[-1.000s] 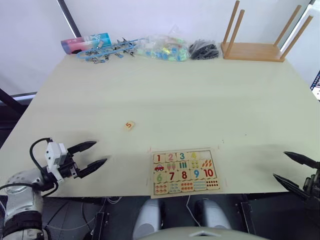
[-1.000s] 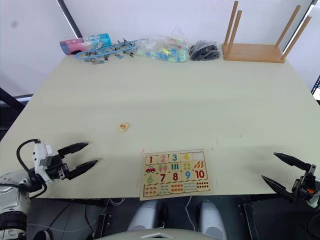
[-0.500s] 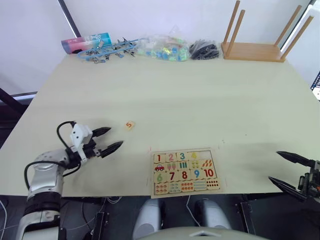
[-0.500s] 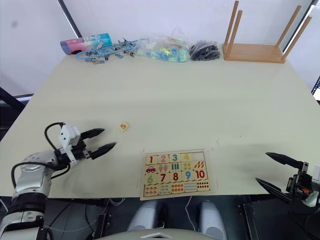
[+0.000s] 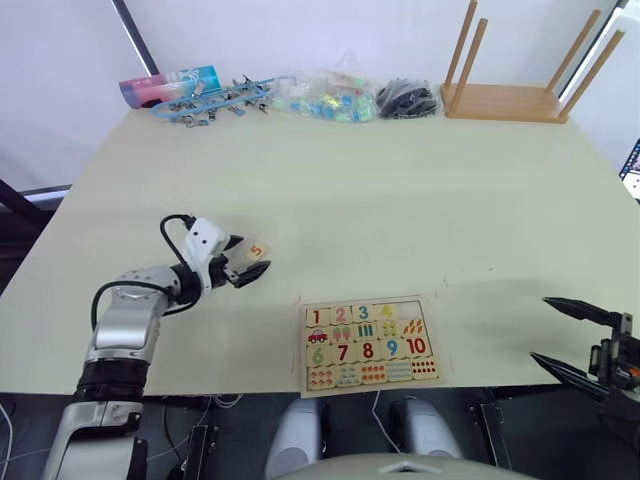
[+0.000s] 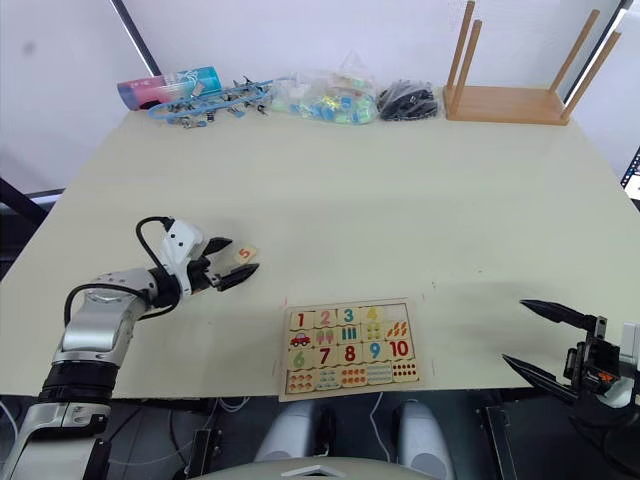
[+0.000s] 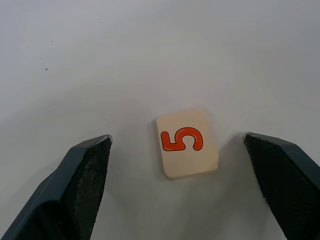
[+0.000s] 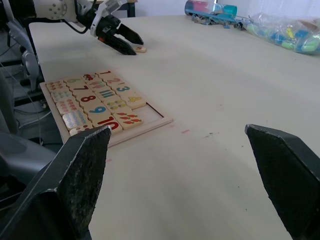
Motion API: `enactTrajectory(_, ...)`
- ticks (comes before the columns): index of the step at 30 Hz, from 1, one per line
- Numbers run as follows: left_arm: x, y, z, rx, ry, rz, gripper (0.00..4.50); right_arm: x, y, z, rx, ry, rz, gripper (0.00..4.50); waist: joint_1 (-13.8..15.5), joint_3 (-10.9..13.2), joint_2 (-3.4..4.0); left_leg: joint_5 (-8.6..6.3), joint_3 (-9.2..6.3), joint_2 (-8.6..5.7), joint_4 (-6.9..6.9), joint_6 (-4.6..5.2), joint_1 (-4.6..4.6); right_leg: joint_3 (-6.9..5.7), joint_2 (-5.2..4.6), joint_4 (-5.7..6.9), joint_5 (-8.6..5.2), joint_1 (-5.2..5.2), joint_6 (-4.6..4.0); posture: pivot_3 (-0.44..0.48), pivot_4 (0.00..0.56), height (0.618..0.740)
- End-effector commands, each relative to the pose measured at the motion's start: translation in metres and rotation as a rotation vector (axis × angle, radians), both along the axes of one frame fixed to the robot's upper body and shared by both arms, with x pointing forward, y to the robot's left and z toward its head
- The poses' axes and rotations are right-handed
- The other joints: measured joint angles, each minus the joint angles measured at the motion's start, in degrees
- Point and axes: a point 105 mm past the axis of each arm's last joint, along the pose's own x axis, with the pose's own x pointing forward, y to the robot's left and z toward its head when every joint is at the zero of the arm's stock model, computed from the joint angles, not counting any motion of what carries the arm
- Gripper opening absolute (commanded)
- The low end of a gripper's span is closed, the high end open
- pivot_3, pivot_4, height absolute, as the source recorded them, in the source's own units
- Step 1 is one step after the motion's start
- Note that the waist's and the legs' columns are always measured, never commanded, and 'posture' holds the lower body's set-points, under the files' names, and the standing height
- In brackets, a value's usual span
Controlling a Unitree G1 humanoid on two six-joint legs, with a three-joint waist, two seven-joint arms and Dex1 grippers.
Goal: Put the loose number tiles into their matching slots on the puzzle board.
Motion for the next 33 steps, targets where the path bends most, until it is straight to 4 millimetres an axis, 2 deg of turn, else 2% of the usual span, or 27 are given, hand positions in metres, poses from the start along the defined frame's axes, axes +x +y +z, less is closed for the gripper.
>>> enactTrajectory(1, -0.005, 0.001, 0.001, 0.033, 0.017, 0.009, 4.46, -0.001, 0.000, 0.007, -0.015, -0.030, 0.015, 4.50, 0.0, 0.0, 0.00, 0.00, 0.00, 0.00, 0.00, 0.00, 0.00, 0.01, 0.00, 0.00, 0.00, 0.00, 0.00, 0.000, 0.150, 0.737)
enactTrajectory(10, -0.011, -0.006, -0.005, 0.006, 0.093, 0.025, 4.46, 0.001, 0.000, 0.006, -0.018, -0.032, 0.018, 4.50, 0.0, 0.0, 0.00, 0.00, 0.00, 0.00, 0.00, 0.00, 0.00, 0.01, -0.01, 0.00, 0.00, 0.00, 0.00, 0.000, 0.150, 0.737)
enactTrajectory(11, -0.011, -0.006, -0.007, 0.003, 0.106, 0.032, 3.97, 0.001, 0.000, 0.006, -0.019, -0.032, 0.019, 4.50, 0.0, 0.0, 0.00, 0.00, 0.00, 0.00, 0.00, 0.00, 0.00, 0.02, -0.01, 0.00, 0.00, 0.00, 0.00, 0.000, 0.150, 0.737)
enactTrajectory(12, -0.012, -0.006, -0.009, 0.007, 0.111, 0.033, 3.78, 0.001, 0.000, 0.006, -0.019, -0.032, 0.019, 4.50, 0.0, 0.0, 0.00, 0.00, 0.00, 0.00, 0.00, 0.00, 0.01, 0.02, -0.01, 0.00, 0.00, 0.00, 0.00, 0.000, 0.150, 0.737)
enactTrajectory(17, -0.009, -0.011, -0.009, 0.004, 0.112, 0.031, 1.26, 0.001, 0.000, 0.006, -0.018, -0.032, 0.021, 4.50, 0.1, 0.0, 0.04, 0.00, 0.00, 0.00, 0.00, 0.00, 0.03, 0.02, -0.01, 0.00, 0.00, 0.01, 0.00, 0.000, 0.150, 0.737)
enactTrajectory(18, -0.008, -0.011, -0.009, 0.003, 0.113, 0.031, 0.93, 0.001, 0.000, 0.006, -0.018, -0.031, 0.022, 4.50, 0.1, 0.0, 0.05, 0.00, 0.00, -0.01, 0.00, 0.00, 0.03, 0.02, -0.01, 0.00, 0.00, 0.01, 0.00, 0.000, 0.150, 0.737)
enactTrajectory(26, -0.005, -0.010, 0.000, 0.046, 0.092, -0.022, 0.93, 0.001, 0.003, 0.005, -0.012, -0.033, 0.029, 4.50, 0.2, 0.0, 0.06, 0.00, -0.04, -0.04, 0.00, 0.00, 0.03, 0.01, -0.01, 0.00, 0.00, 0.05, 0.00, 0.000, 0.150, 0.737)
enactTrajectory(33, -0.017, -0.021, 0.027, 0.099, 0.086, -0.251, 0.93, 0.000, 0.008, 0.005, -0.004, -0.036, 0.036, 4.50, 0.0, 0.0, 0.04, 0.00, 0.00, -0.04, 0.00, 0.00, 0.01, 0.01, 0.00, -0.01, -0.01, 0.01, -0.01, 0.000, 0.150, 0.737)
